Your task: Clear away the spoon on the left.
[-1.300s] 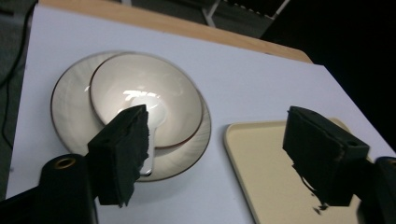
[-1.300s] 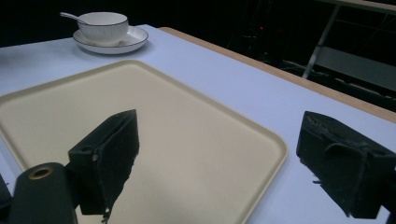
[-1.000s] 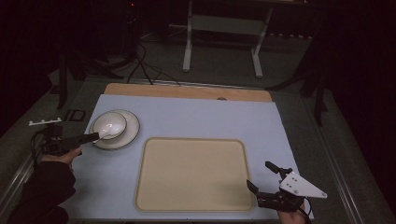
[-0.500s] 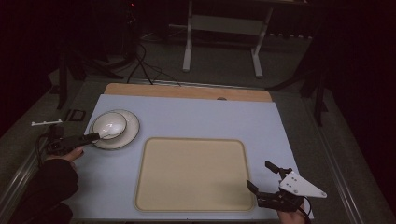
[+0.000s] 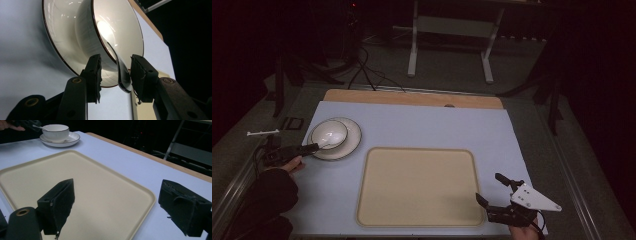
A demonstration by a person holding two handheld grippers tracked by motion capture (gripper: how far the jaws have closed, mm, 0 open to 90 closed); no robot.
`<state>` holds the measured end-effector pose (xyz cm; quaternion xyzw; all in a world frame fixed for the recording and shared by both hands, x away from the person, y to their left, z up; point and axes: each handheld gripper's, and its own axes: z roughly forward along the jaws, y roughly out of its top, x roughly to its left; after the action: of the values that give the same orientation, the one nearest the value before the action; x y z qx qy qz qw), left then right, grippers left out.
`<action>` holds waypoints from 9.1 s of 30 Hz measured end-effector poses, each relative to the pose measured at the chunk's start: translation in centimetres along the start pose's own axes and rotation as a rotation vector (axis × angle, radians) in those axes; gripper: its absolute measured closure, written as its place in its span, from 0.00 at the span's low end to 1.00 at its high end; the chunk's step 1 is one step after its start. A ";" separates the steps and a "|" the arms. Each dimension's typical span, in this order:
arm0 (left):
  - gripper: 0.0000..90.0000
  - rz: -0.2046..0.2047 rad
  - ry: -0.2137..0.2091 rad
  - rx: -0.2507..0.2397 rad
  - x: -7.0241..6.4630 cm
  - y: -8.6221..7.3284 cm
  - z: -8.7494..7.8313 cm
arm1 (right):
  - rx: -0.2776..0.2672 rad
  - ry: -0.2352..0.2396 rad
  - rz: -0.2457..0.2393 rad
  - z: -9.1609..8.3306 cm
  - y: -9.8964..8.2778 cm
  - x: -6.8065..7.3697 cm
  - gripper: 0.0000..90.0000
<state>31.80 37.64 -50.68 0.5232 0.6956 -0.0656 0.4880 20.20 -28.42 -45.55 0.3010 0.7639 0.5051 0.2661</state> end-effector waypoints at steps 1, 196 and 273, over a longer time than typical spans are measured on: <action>0.71 -0.002 -0.012 0.005 0.0 0.0 0.1 | 0.000 0.000 0.000 0.0 0.0 0.0 0.15; 0.95 0.363 0.235 -0.315 -18.9 -19.0 8.8 | -0.043 -0.028 0.053 0.0 -0.3 -1.1 0.16; 0.49 0.480 0.310 -0.102 -16.8 -19.0 8.9 | 0.000 0.014 0.062 1.0 -0.7 -1.1 0.16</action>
<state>21.80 12.71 -50.71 0.6514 0.6206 0.1678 0.4030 21.50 -28.83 -46.40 0.3209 0.7562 0.5151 0.2447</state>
